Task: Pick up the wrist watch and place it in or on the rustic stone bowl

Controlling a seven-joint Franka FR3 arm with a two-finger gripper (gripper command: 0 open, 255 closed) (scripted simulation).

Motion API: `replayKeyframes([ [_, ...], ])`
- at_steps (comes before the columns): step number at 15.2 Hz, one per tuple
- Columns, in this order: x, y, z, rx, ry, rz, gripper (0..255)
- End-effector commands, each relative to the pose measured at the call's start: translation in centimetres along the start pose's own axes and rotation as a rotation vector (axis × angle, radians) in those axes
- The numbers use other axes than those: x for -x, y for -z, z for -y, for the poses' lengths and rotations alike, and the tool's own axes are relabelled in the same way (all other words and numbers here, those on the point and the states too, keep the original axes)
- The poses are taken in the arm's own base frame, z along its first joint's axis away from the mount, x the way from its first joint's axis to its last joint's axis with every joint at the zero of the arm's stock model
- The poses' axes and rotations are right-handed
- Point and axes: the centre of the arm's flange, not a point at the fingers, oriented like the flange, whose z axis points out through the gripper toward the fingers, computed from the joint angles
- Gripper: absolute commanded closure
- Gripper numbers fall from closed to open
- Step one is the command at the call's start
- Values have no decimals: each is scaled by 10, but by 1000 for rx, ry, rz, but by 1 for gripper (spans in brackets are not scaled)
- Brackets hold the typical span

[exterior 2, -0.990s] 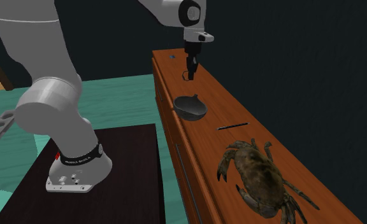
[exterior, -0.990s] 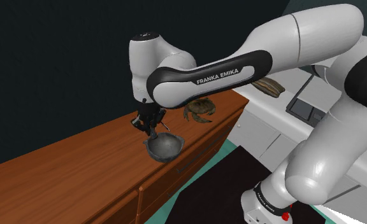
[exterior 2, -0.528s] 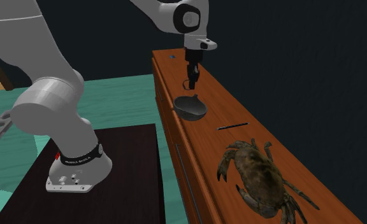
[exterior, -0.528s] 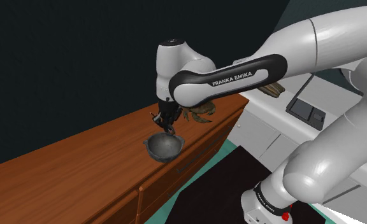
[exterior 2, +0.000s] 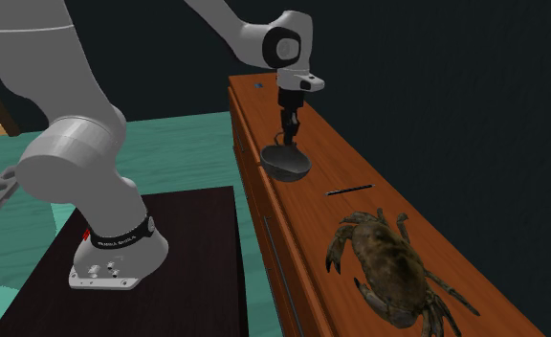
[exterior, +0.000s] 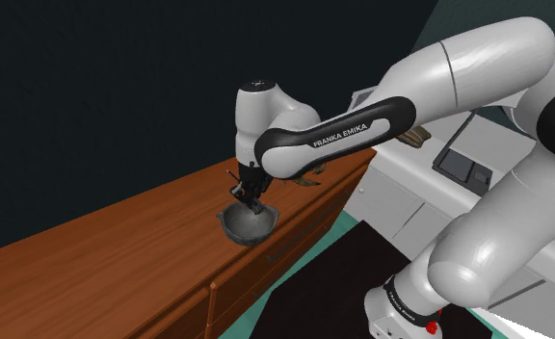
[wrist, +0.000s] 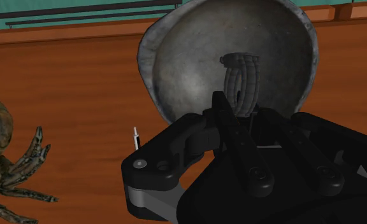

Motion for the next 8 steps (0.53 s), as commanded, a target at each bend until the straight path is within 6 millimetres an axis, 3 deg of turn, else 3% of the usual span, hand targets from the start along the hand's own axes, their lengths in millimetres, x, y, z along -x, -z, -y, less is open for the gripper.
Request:
replayKeyframes([
  [1,0,-10,1,0,0,0,255],
  [3,-1,-21,2,0,0,0,255],
  [8,-1,-21,2,0,0,0,255],
])
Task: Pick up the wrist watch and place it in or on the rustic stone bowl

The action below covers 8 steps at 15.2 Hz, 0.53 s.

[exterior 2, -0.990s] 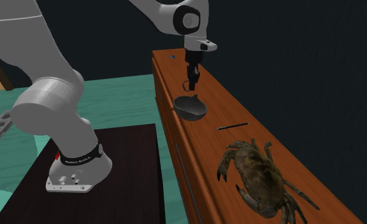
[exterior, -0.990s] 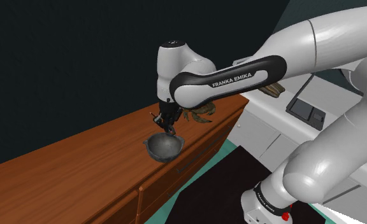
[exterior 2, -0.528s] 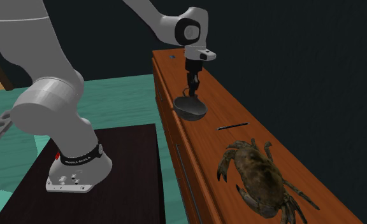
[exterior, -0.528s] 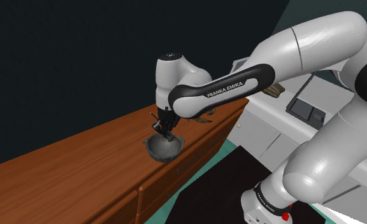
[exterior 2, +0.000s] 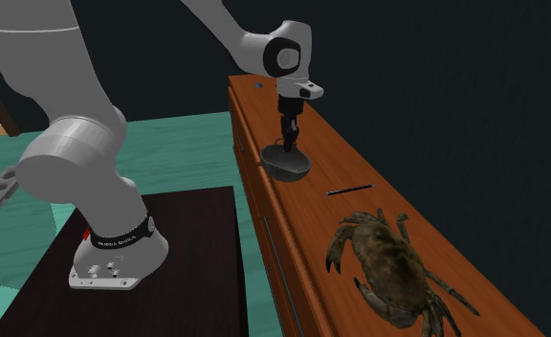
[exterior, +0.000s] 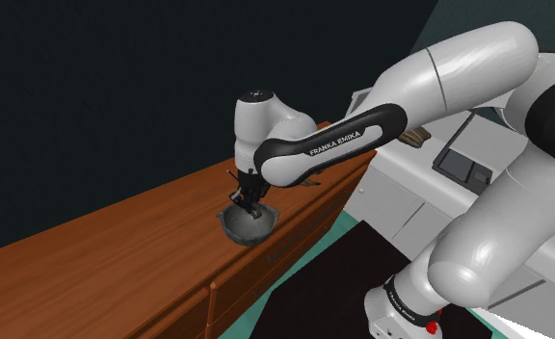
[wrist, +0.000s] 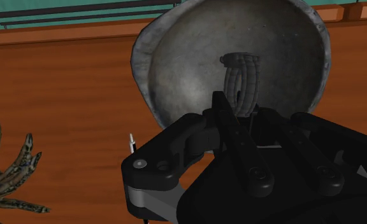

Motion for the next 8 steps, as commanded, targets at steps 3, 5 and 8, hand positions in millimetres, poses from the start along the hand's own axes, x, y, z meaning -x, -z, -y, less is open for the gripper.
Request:
replayKeyframes([
  [3,0,0,0,0,0,0,0],
  [5,0,0,0,0,0,0,0],
  [8,0,0,0,0,0,0,0],
])
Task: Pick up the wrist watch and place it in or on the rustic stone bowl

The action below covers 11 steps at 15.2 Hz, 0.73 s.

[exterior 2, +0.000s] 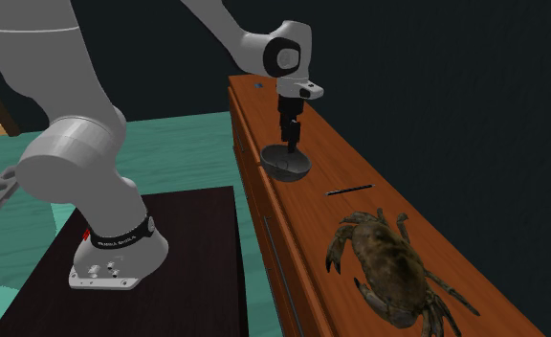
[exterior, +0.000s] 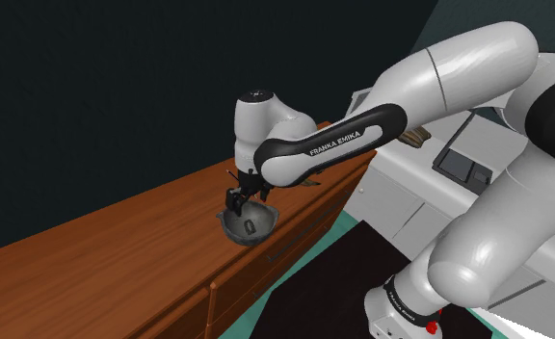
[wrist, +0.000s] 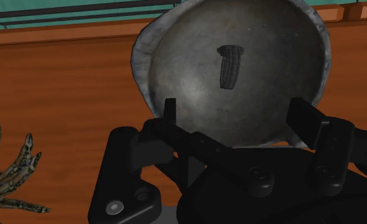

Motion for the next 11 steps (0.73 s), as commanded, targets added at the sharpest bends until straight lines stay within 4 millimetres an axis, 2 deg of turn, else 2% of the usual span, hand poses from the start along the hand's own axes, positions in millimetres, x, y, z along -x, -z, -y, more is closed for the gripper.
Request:
replayKeyframes([
  [1,0,13,0,0,0,0,0],
  [4,0,50,0,0,0,0,0],
  [11,0,50,0,0,0,0,0],
])
